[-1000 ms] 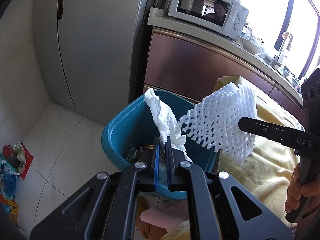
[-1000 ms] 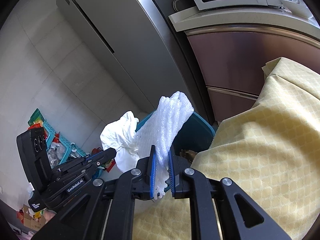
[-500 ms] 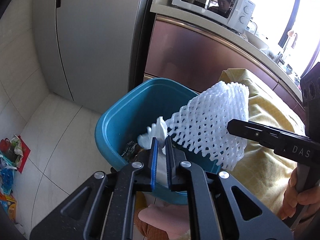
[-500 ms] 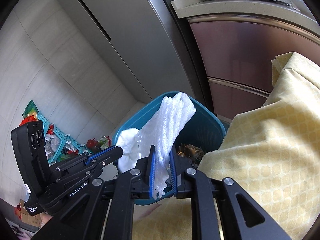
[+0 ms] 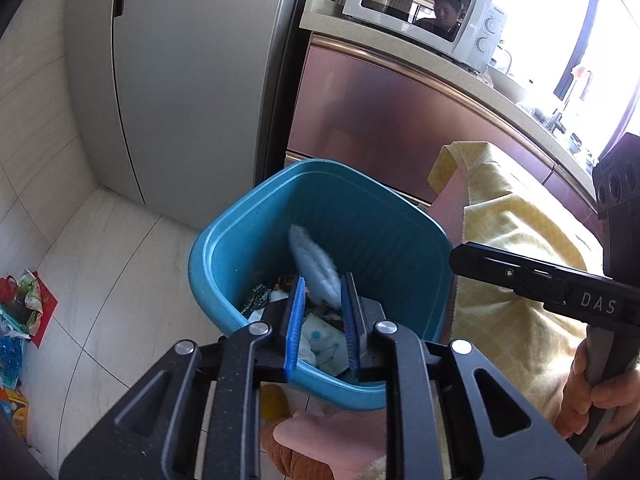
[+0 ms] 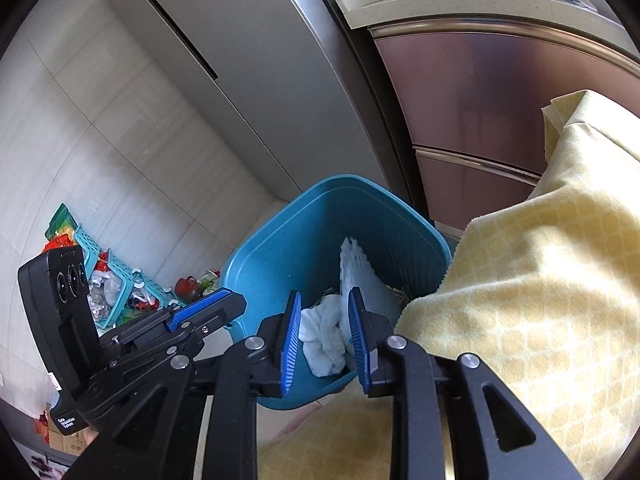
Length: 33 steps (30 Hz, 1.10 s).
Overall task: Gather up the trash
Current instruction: 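Open the left tool over the bin while the right tool releases the foam net, then move both open tools back over the table toward the paper cup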
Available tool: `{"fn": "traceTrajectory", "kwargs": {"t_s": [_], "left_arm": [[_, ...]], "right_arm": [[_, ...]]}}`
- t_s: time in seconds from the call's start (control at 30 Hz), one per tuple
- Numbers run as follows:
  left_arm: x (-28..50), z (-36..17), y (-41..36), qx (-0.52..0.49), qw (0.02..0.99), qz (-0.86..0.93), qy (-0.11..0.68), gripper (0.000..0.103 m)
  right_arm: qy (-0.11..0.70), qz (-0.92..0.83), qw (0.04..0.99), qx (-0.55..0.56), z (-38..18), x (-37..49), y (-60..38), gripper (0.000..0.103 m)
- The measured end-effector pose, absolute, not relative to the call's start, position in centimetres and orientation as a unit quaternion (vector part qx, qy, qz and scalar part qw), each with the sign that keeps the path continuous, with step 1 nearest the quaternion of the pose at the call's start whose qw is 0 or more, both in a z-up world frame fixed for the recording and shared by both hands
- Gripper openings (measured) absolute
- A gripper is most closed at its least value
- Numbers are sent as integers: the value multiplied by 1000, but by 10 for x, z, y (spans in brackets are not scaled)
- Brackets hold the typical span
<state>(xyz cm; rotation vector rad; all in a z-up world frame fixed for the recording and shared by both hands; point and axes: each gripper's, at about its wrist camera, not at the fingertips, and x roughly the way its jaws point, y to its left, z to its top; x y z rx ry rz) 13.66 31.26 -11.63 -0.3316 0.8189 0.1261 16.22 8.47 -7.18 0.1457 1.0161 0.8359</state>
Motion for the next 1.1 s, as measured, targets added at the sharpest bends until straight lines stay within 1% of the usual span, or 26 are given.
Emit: {"fn": "traceTrajectory", "kwargs": {"t_s": [0.1,0.13,0.27,0.33,0.37,0.57,0.67,1.1], "left_arm": [[129,-111,311,-158,907,57,387,21],[126,-108,310,-158,908,55,384,23],[118,-96,300,-150,915,43,371,27],[115,-89,292,-149,918,34,366,36],[114,-86,287,-151,919,26,364,37],[114,-69,245,-132,924,-31,359,37],[114,-60,214,-115,926,-67,354,38],[121,-40,51,-34,909,-216,355,39]], "right_arm": [[472,395,785,69,-70,160,77,25],[470,396,785,72,-68,159,73,28],[458,397,791,79,-60,154,54,29],[450,397,796,83,-55,151,41,29],[446,398,797,86,-52,149,35,29],[405,382,823,107,-30,134,-20,32],[383,362,843,109,-21,122,-54,38],[326,196,909,171,-15,74,-231,39]]}}
